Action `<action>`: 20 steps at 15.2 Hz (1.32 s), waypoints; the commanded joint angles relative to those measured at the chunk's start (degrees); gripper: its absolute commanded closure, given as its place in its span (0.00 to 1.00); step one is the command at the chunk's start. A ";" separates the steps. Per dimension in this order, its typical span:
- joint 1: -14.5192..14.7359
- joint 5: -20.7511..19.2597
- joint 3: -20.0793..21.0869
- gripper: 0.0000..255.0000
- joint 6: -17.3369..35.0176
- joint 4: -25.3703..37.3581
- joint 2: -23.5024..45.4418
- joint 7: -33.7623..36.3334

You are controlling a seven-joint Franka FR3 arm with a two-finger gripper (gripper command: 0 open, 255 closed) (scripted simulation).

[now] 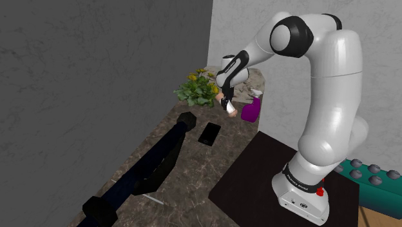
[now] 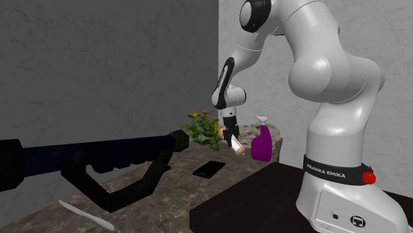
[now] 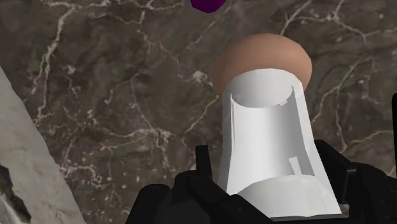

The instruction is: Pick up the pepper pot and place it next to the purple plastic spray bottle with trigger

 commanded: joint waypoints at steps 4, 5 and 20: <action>0.48 0.12 0.53 1.00 0.34 0.19 0.65 -0.03; 0.50 0.14 0.51 1.00 0.34 0.19 0.66 -0.04; 1.22 0.05 0.45 0.00 -5.45 0.66 -4.62 0.02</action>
